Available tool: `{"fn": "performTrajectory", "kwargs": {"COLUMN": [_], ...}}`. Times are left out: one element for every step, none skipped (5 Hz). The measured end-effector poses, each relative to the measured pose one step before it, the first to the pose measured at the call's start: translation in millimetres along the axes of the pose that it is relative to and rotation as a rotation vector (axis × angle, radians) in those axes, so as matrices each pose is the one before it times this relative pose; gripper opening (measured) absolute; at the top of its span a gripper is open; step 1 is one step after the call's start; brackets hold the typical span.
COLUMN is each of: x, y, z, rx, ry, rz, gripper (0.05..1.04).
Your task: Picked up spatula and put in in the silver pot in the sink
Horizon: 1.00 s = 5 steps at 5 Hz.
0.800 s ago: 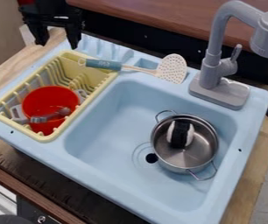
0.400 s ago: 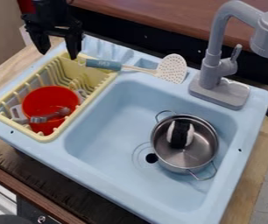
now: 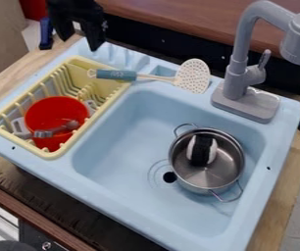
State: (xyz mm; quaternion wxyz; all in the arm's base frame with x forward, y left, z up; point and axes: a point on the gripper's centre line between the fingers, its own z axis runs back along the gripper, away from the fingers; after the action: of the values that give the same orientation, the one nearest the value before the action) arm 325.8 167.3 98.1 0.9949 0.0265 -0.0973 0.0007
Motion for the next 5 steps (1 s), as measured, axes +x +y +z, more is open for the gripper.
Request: {"fn": "performTrajectory", "kwargs": {"x": [3.48, -1.52, -3.74, 2.80, 0.65], "y": [-14.72, -15.16, -15.98, -7.15, -3.88], "z": [3.36, 1.35, -11.74, -19.53, -9.77], "rx": [-0.0243, -0.0629, -0.0221, -0.0107, 0.0287], "ry": [-0.0688, 0.0263, 0.0422, 0.0690, 0.0233], "rz": [-0.1400, -0.1685, -0.2109, -0.0529, -0.0098], "gripper": [0.999, 0.999, 0.999, 0.999, 0.999]}}
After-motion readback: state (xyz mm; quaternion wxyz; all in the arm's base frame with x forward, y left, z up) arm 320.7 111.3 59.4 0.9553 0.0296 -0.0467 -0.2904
